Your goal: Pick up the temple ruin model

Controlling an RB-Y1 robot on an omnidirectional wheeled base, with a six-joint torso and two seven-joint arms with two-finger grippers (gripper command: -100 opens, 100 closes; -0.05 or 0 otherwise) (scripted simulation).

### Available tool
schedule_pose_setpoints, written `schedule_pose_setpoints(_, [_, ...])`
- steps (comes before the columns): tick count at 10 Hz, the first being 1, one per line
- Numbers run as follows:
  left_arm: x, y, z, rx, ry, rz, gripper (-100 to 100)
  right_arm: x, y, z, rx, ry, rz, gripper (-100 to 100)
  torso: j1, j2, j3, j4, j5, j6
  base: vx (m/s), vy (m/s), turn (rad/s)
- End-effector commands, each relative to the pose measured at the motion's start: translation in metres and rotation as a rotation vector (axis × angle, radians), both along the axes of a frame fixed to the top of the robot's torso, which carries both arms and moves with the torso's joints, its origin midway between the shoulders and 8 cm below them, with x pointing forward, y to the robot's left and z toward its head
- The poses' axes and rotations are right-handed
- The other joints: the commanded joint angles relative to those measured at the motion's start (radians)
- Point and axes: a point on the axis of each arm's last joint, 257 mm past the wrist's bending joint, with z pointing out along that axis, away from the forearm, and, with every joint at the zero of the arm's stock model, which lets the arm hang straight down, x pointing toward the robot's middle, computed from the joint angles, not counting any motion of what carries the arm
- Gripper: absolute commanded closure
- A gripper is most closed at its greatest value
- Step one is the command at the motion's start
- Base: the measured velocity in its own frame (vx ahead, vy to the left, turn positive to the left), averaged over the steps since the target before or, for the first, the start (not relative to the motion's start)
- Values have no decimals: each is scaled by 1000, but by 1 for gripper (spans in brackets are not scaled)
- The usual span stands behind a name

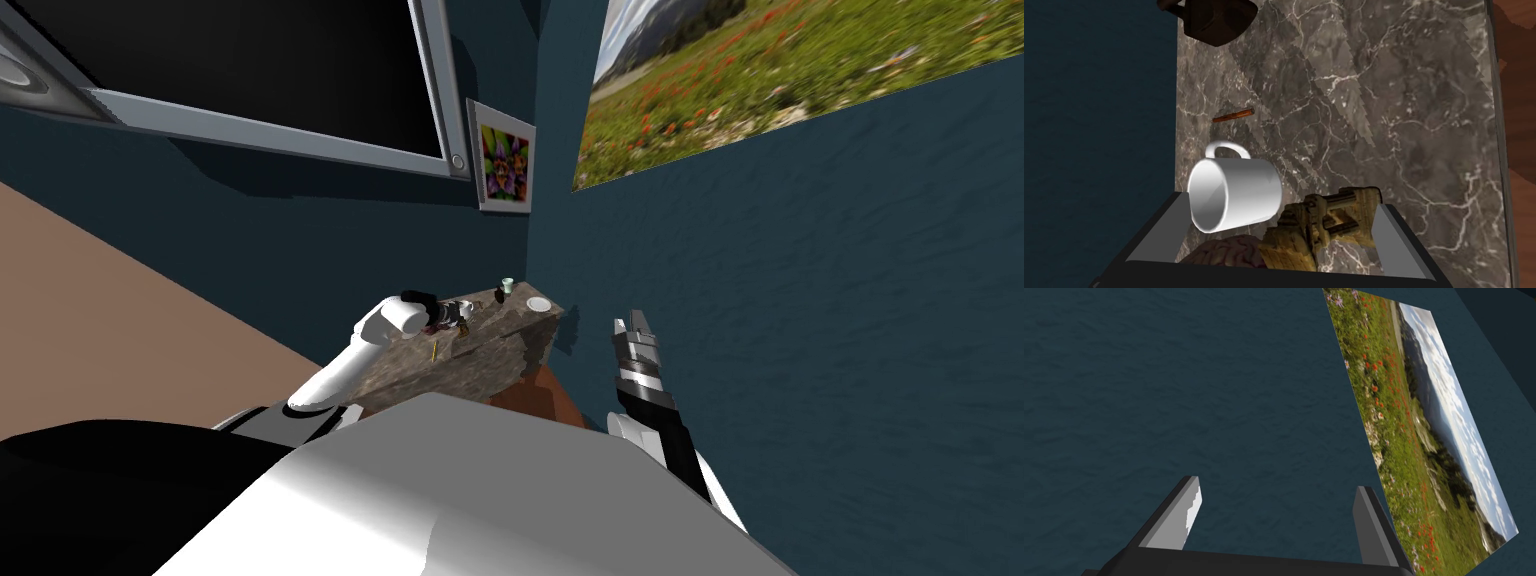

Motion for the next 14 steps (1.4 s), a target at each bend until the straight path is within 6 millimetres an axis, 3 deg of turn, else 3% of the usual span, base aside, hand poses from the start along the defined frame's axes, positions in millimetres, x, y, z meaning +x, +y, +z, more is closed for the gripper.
schedule_pose_setpoints(1, [-4,5,-6,-19,47,37,-100,0,0,0,0,0,0,0,0,0,0,0,0,0,39,57,-58])
schedule_pose_setpoints(5, [-16,13,-27,-59,151,108,-100,0,0,0,0,0,0,0,1,-1,-1,0,0,0,51,62,-48])
schedule_pose_setpoints(6, [-23,14,-40,-73,197,129,-100,0,0,0,0,0,0,0,0,0,0,0,0,0,27,49,-35])
schedule_pose_setpoints(7, [-18,13,-32,-65,170,115,-100,0,0,0,0,0,0,0,0,0,0,0,0,0,13,22,-9])
schedule_pose_setpoints(8, [-19,14,-34,-67,176,119,0,0,0,0,0,0,0,0,-2,1,1,0,0,0,0,0,0])
schedule_pose_setpoints(9, [-16,17,-40,-67,174,123,-100,0,0,0,0,0,0,0,-3,2,1,0,-1,0,6,-5,-34])
schedule_pose_setpoints(12, [-14,19,-44,-68,175,127,-100,0,0,0,0,0,0,0,-5,1,1,0,-1,0,11,-11,-20])
schedule_pose_setpoints(13, [-13,19,-44,-67,174,126,100,0,0,0,0,0,0,0,-5,2,1,0,-1,0,0,0,0])
schedule_pose_setpoints(14, [-13,19,-45,-68,174,126,100,0,0,0,0,0,0,0,-4,2,1,1,-1,0,0,0,0])
